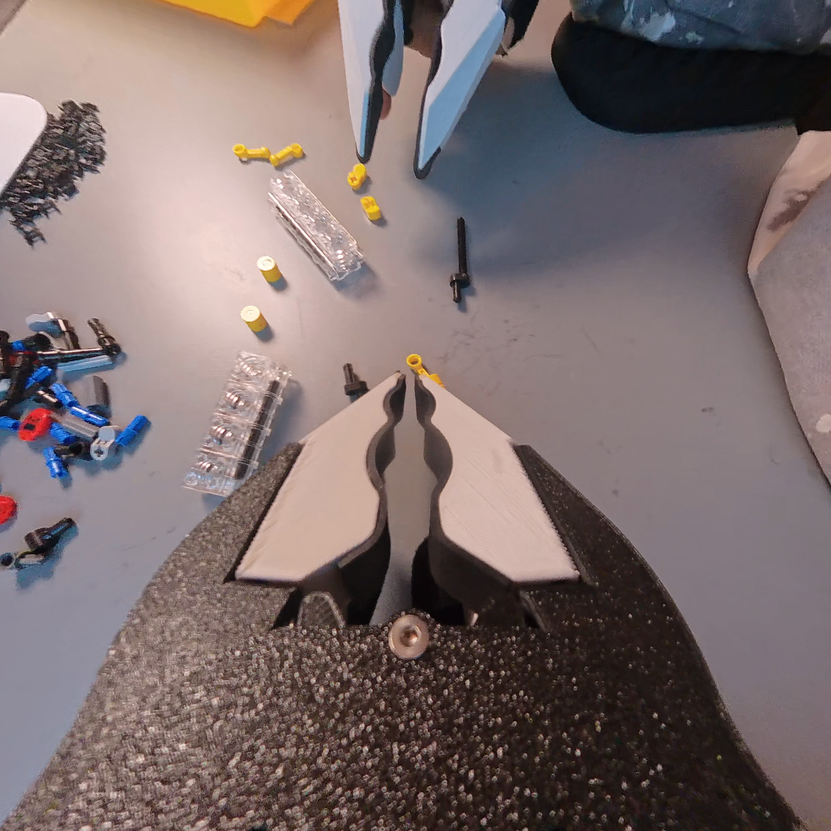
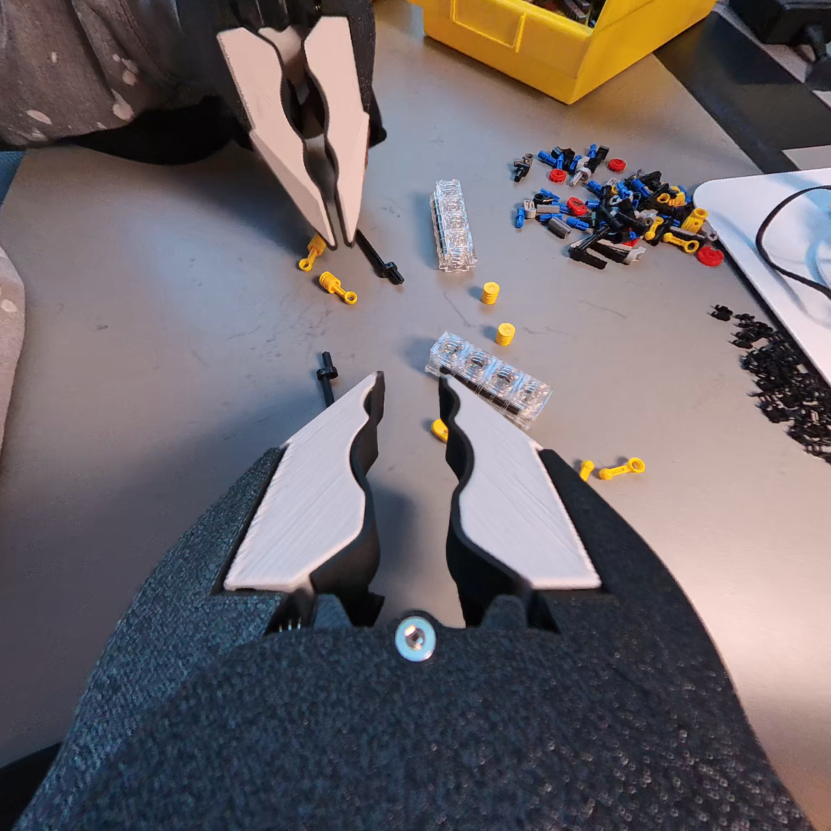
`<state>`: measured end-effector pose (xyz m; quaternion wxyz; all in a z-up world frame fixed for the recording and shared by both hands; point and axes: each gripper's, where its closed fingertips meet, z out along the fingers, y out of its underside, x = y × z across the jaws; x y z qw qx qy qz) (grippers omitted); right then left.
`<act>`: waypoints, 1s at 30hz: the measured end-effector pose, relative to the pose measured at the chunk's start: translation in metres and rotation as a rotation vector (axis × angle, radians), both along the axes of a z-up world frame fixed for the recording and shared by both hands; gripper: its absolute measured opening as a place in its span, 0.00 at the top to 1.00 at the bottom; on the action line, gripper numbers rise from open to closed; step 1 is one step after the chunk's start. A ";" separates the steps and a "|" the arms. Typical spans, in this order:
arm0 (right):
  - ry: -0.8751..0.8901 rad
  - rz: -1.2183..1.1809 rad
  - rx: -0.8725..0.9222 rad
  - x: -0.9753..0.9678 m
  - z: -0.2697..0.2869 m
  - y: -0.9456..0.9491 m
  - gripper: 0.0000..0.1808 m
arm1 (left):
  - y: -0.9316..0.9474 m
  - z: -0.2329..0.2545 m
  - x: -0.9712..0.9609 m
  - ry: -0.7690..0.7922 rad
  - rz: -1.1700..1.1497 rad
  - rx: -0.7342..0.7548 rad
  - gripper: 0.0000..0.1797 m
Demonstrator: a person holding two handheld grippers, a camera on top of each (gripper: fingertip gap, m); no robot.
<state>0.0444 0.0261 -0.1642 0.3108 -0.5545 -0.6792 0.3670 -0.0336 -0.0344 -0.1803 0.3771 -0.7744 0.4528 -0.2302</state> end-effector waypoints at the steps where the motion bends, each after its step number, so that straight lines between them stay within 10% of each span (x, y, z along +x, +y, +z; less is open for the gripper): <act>1: 0.005 -0.004 0.001 0.000 0.001 0.001 0.87 | 0.003 0.004 -0.001 -0.019 0.018 0.013 0.97; 21: 0.402 -0.375 0.071 0.005 0.068 0.072 0.60 | 0.054 0.099 -0.065 -0.497 0.447 0.316 0.60; 30: 0.389 -0.456 0.131 0.016 0.068 0.092 0.62 | 0.060 0.098 -0.082 -0.467 0.528 0.365 0.61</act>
